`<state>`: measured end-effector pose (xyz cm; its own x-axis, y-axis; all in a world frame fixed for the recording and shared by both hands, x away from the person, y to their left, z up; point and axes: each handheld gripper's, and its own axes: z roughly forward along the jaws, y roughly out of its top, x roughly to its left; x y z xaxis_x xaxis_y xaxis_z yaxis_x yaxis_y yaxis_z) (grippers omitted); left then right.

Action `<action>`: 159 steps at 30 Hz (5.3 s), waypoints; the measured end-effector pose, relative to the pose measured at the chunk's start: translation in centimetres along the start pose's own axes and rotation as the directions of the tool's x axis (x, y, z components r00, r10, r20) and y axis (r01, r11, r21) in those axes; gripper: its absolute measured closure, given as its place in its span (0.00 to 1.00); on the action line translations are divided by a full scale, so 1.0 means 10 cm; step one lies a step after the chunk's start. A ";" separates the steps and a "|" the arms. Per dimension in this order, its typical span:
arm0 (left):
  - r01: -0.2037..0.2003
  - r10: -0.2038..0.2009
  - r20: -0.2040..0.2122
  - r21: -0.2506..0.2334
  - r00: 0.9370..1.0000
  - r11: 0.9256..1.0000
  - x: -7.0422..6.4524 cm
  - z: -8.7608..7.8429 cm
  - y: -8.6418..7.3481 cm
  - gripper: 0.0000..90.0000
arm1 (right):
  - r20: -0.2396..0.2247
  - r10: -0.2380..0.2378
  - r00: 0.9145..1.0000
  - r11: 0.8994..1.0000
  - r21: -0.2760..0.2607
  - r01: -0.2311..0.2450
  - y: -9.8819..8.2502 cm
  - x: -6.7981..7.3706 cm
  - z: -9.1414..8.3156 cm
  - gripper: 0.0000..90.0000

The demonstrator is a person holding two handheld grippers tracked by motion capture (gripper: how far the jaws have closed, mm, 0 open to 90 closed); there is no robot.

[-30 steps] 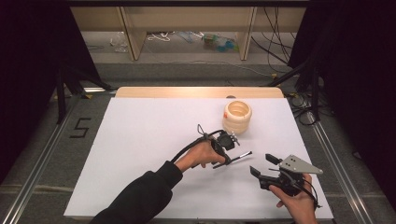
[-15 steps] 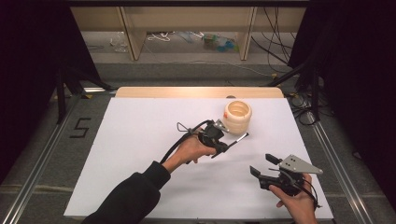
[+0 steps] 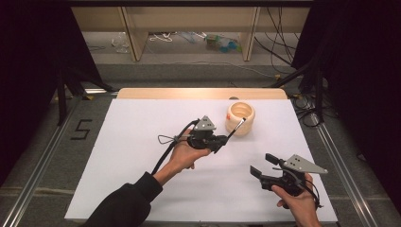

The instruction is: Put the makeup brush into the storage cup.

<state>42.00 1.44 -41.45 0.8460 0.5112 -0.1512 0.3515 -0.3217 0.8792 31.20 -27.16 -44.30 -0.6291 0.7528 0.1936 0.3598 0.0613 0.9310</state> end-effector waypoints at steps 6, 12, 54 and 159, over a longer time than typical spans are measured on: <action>0.001 -0.001 0.011 -0.051 1.000 0.999 -0.01 -0.12 -0.06 0.93 | -0.037 0.032 0.999 0.998 -0.049 -0.034 0.06 -0.04 0.08 0.21; 0.020 -0.019 0.009 -0.091 1.000 0.996 -0.03 -0.21 -0.17 0.93 | -0.081 0.071 0.994 0.992 -0.095 -0.079 0.13 -0.03 0.25 0.21; 0.016 -0.011 0.032 -0.174 0.999 0.985 -0.25 -0.33 -0.31 0.93 | -0.297 0.226 0.928 0.952 -0.135 -0.275 0.39 0.12 0.85 0.78; -0.016 -0.027 -0.214 -0.196 0.977 0.980 0.02 -1.63 -1.20 0.25 | 0.054 0.000 0.999 0.991 -0.130 0.007 1.29 -0.61 0.93 0.93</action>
<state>31.42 18.40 -44.69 0.7311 0.6782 -0.0745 0.2522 -0.1672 0.9531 46.09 -24.86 -36.32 -0.5908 0.7873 0.1763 0.2624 -0.0192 0.9648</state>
